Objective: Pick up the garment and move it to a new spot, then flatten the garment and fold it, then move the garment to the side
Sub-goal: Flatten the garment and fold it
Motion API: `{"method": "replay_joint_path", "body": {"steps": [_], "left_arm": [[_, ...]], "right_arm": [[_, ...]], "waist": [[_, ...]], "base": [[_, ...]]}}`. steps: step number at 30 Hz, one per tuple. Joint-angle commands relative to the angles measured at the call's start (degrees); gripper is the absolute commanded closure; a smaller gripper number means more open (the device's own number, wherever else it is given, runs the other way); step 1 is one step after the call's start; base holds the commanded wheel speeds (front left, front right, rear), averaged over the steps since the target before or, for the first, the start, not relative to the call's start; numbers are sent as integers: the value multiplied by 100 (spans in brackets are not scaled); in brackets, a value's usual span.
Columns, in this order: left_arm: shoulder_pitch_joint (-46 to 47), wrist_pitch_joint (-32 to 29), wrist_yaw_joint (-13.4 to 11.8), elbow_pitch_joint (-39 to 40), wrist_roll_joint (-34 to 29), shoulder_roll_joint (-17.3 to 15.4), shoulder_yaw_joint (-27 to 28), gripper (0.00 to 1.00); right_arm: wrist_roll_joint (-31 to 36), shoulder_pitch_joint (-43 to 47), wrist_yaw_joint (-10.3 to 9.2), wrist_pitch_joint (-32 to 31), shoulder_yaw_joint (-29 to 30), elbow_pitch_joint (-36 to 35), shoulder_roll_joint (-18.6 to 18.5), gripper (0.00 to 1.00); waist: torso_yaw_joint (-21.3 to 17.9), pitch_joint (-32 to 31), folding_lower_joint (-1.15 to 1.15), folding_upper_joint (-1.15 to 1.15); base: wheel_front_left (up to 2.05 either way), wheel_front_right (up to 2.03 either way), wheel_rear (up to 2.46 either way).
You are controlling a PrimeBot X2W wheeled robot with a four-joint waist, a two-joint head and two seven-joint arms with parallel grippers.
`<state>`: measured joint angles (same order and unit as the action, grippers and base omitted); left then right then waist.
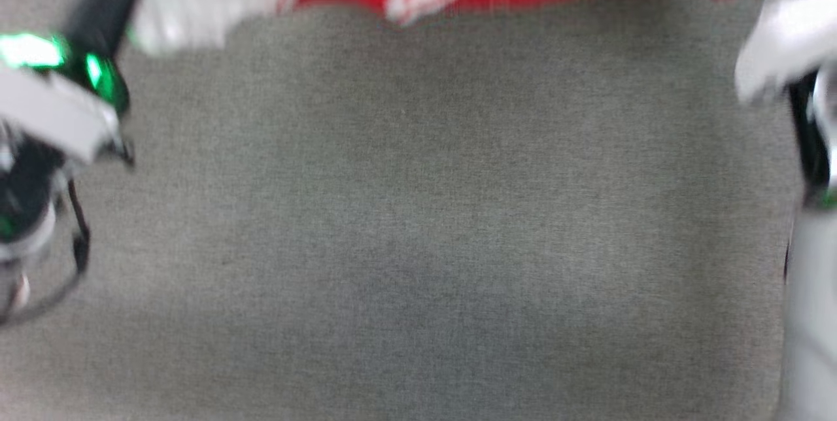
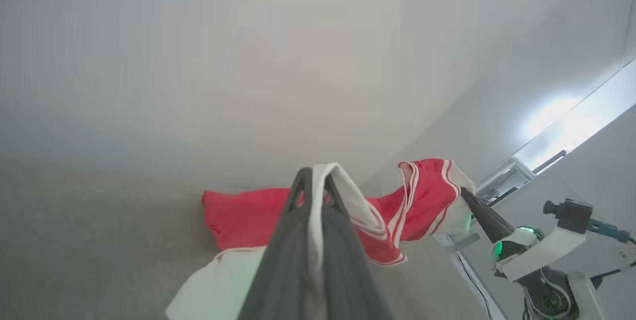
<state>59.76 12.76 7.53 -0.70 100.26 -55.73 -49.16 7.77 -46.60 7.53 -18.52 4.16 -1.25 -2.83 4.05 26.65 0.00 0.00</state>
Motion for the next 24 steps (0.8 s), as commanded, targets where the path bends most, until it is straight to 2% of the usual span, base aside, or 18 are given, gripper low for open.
{"method": "replay_joint_path", "body": {"steps": [1,6,12,16,24], "left_arm": [[-324,47,-8,148,-58,-83,90,100],[-1734,160,-8,903,-408,-355,277,100],[-3141,226,-8,1452,-796,-641,351,100],[-3927,231,-8,1876,-933,-771,514,100],[-5148,233,-8,2510,-1400,-1066,689,100]], "right_arm": [[-150,362,-8,-105,-28,-272,-7,100],[-752,2102,-8,-724,-28,-1414,-4,100],[-1498,3794,-7,-1787,-46,-2310,-4,100],[-1820,4535,-7,-2343,92,-2779,0,100],[-2215,5523,-7,-2877,453,-3345,-6,100]], "waist": [[-68,-135,0,0],[-145,-389,0,0],[-286,-604,0,0],[-353,-703,0,0],[-390,-822,0,0]], "base": [[0,0,0],[0,0,0],[0,0,0],[0,0,0],[0,0,0]]}}
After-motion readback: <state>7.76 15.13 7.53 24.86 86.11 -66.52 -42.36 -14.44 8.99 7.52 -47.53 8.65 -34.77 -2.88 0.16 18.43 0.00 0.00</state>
